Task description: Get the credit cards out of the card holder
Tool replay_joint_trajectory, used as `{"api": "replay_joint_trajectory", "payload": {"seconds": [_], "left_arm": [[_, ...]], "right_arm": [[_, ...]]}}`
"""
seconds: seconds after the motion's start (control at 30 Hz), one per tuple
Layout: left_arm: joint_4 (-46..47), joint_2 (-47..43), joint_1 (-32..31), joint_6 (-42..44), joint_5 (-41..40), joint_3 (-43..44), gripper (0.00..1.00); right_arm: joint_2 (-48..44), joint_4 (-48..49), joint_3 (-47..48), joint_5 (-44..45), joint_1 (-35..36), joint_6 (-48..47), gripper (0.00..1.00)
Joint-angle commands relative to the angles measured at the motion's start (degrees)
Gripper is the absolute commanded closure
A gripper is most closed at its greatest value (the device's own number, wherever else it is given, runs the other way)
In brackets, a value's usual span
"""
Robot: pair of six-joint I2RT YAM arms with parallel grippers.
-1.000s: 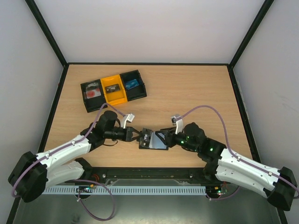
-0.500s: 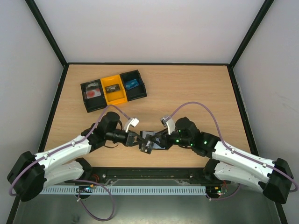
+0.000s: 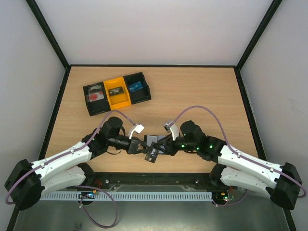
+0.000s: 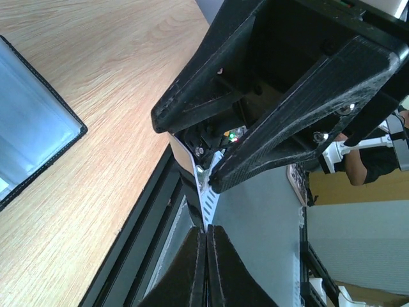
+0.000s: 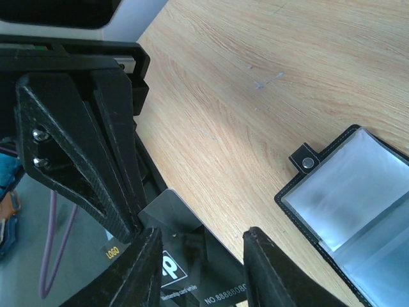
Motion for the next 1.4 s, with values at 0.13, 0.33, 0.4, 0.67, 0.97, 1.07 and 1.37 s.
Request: {"api": "replay_joint_trajectory", "payload": {"seconds": [0.13, 0.33, 0.4, 0.67, 0.97, 1.07, 1.37], "left_arm": [[1.6, -0.9, -0.6, 0.5, 1.1, 1.1, 0.97], [1.5, -0.9, -0.6, 0.7, 1.0, 1.1, 0.97], [1.6, -0.9, -0.7, 0.6, 0.9, 1.1, 0.97], [2.3, -1.3, -1.0, 0.2, 1.1, 0.7, 0.97], [2.4, -1.4, -1.1, -0.1, 0.7, 0.6, 0.97], [1.5, -1.8, -1.1, 0.0, -1.2, 0.9, 0.9], [5.6, -9.3, 0.3, -8.5, -15.3, -0.3, 0.26]], "right_arm": [[-3.0, -4.1, 3.2, 2.8, -0.2, -1.2, 0.55], [-3.0, -6.3, 4.8, 2.2, -0.3, -2.6, 0.5], [-2.6, -6.1, 4.9, 1.3, -0.4, -2.1, 0.49], [0.3, -3.2, 3.6, -6.1, -0.6, -1.4, 0.53], [-2.0, -1.5, 2.5, -8.2, -2.1, -0.6, 0.87], [-3.1, -0.8, 1.9, -8.2, -2.7, -0.1, 0.98], [-5.0, 13.3, -4.2, -5.8, -4.0, 11.1, 0.98]]}}
